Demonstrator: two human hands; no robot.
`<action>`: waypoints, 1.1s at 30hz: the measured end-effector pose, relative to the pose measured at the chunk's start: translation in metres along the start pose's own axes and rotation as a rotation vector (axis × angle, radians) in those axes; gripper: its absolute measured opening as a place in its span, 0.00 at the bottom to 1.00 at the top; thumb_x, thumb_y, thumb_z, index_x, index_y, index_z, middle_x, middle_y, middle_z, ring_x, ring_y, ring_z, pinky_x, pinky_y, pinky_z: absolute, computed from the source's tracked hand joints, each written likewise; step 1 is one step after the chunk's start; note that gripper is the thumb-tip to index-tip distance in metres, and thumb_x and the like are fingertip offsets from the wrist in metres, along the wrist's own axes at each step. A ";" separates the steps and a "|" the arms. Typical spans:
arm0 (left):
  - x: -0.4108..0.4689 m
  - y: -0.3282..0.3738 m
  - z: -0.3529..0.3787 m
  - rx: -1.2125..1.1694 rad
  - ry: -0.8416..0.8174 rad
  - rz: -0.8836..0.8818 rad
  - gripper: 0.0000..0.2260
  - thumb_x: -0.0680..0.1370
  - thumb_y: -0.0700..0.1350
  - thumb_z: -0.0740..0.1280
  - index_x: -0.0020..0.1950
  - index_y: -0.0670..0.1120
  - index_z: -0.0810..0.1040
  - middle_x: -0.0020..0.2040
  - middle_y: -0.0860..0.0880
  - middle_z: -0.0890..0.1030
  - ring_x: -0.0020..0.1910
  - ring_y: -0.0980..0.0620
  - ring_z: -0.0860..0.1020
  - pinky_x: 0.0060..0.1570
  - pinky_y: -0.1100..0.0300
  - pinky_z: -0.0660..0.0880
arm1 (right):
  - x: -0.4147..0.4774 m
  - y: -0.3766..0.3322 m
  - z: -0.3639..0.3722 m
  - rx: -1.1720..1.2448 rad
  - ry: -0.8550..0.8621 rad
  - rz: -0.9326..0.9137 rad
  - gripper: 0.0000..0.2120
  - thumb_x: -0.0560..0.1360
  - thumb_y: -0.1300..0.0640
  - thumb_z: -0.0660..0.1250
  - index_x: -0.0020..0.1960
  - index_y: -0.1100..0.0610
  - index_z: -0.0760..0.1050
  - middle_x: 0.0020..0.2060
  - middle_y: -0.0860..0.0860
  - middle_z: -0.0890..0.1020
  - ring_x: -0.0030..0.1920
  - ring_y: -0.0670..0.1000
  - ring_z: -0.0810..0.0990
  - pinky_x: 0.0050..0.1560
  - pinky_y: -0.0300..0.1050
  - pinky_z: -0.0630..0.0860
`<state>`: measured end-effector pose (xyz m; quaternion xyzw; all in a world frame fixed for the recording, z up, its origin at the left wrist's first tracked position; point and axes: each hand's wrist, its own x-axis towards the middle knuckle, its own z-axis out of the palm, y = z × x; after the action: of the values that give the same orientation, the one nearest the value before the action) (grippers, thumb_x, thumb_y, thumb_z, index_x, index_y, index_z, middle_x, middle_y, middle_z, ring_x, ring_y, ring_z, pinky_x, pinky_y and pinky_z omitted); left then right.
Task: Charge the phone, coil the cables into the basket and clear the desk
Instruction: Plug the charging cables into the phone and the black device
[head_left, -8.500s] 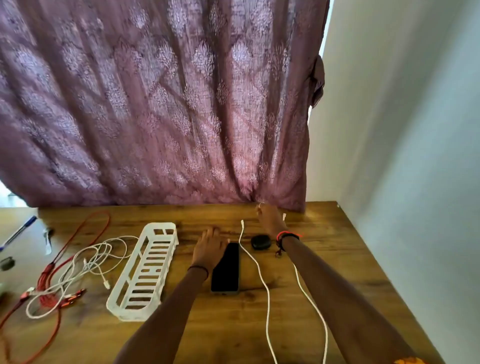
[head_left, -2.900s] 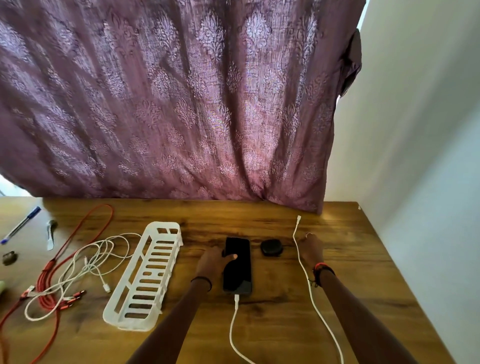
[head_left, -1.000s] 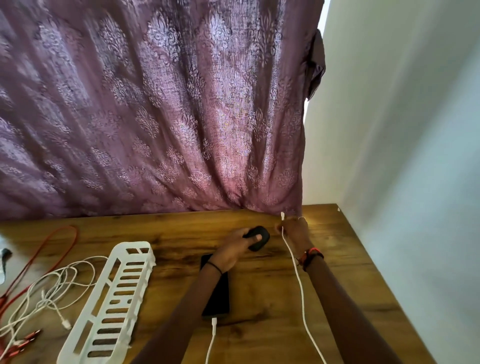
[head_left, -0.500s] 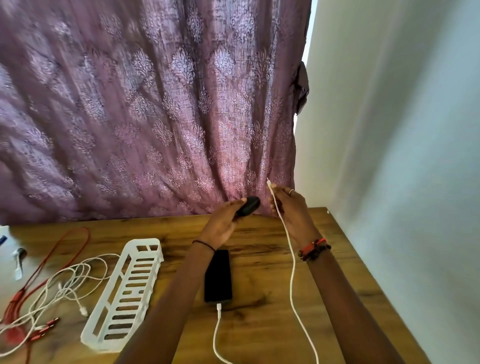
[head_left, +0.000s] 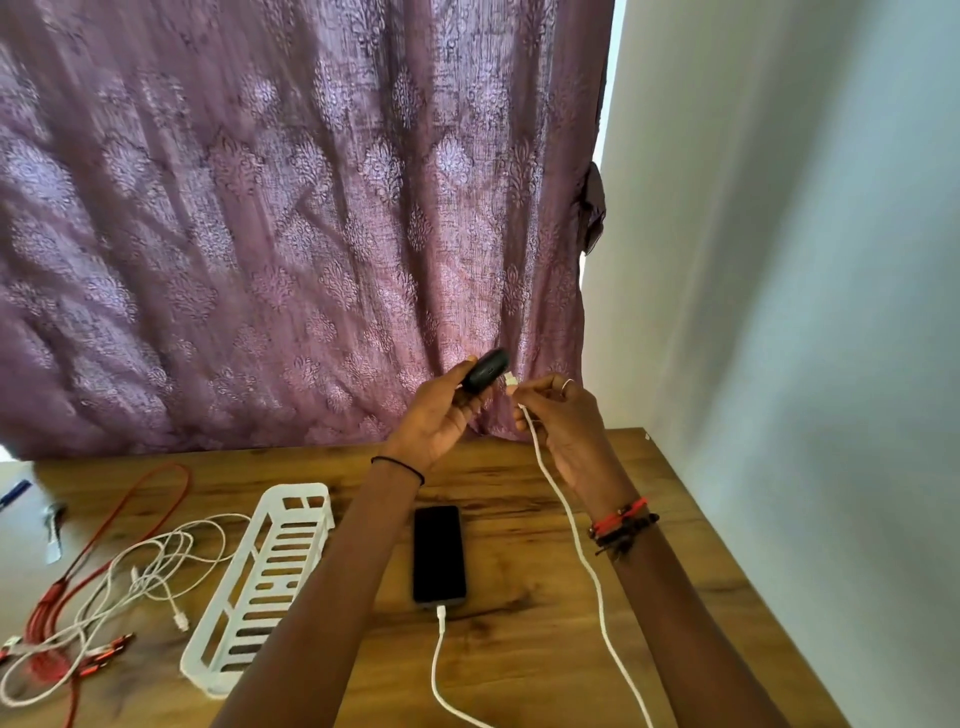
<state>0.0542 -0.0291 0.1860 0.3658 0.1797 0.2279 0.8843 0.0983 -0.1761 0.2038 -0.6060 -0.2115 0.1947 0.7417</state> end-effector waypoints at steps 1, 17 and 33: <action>-0.002 0.002 0.002 0.000 -0.008 0.007 0.13 0.77 0.39 0.64 0.58 0.33 0.72 0.50 0.36 0.78 0.46 0.46 0.80 0.41 0.61 0.81 | -0.002 -0.002 0.002 -0.019 0.006 -0.018 0.04 0.70 0.65 0.72 0.40 0.62 0.77 0.28 0.54 0.79 0.26 0.46 0.77 0.29 0.36 0.77; -0.021 0.008 0.013 0.094 -0.039 0.099 0.06 0.78 0.38 0.63 0.48 0.36 0.77 0.42 0.42 0.80 0.33 0.56 0.82 0.36 0.66 0.79 | -0.013 -0.012 0.009 -0.113 -0.008 -0.112 0.04 0.69 0.62 0.73 0.38 0.58 0.79 0.24 0.48 0.81 0.24 0.44 0.78 0.27 0.34 0.77; -0.017 0.005 0.015 0.581 -0.064 0.355 0.11 0.76 0.43 0.68 0.58 0.47 0.79 0.55 0.46 0.81 0.56 0.51 0.78 0.59 0.58 0.74 | -0.012 -0.010 0.000 -0.184 0.017 -0.092 0.05 0.70 0.62 0.73 0.37 0.57 0.78 0.27 0.51 0.82 0.24 0.44 0.79 0.28 0.34 0.77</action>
<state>0.0460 -0.0440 0.2020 0.6349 0.1429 0.3058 0.6949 0.0890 -0.1844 0.2127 -0.6629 -0.2497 0.1350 0.6928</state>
